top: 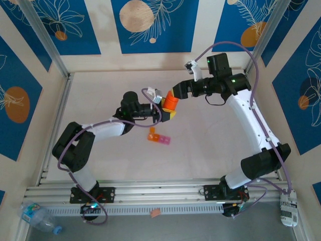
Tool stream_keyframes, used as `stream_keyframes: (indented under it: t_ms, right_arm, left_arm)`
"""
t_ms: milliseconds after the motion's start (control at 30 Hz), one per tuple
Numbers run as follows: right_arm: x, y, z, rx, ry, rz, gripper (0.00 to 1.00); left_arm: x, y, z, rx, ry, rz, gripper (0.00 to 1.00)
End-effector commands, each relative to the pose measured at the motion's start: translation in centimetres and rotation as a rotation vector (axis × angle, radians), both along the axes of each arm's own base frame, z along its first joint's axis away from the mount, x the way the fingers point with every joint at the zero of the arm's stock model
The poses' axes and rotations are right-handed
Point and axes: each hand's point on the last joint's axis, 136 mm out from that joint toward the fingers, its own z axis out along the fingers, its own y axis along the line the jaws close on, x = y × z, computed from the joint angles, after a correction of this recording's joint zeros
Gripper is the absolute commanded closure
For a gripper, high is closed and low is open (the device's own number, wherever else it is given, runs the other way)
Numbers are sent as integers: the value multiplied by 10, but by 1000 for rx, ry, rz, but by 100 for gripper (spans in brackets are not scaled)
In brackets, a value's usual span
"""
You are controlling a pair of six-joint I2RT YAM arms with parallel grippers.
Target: Sort the pills into containers
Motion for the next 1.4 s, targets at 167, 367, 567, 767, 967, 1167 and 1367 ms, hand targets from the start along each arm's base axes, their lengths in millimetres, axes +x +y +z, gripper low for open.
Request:
stream_keyframes:
  t_ms: [167, 367, 567, 767, 967, 1167, 1367]
  right_arm:
    - [-12, 17, -7, -12, 18, 100, 18]
    - [-12, 22, -15, -18, 42, 111, 33]
    - [-15, 24, -23, -27, 73, 119, 54]
    - [-16, 23, -45, -34, 139, 36, 61]
    - [-12, 22, -79, -68, 220, -193, 61]
    - [-12, 34, -102, -54, 263, -317, 61]
    - [-9, 38, -98, -46, 269, -315, 59]
  left_arm:
    - [-2, -2, 17, -43, -31, -53, 100]
    - [-2, -3, 17, -45, -30, -56, 100]
    - [-2, -3, 19, -49, -34, -55, 100]
    - [6, -2, 26, -56, -49, -4, 100]
    - [20, 5, 32, -14, -169, 190, 100]
    - [24, 10, 35, 3, -252, 289, 100]
    - [22, 9, 29, 10, -240, 275, 100]
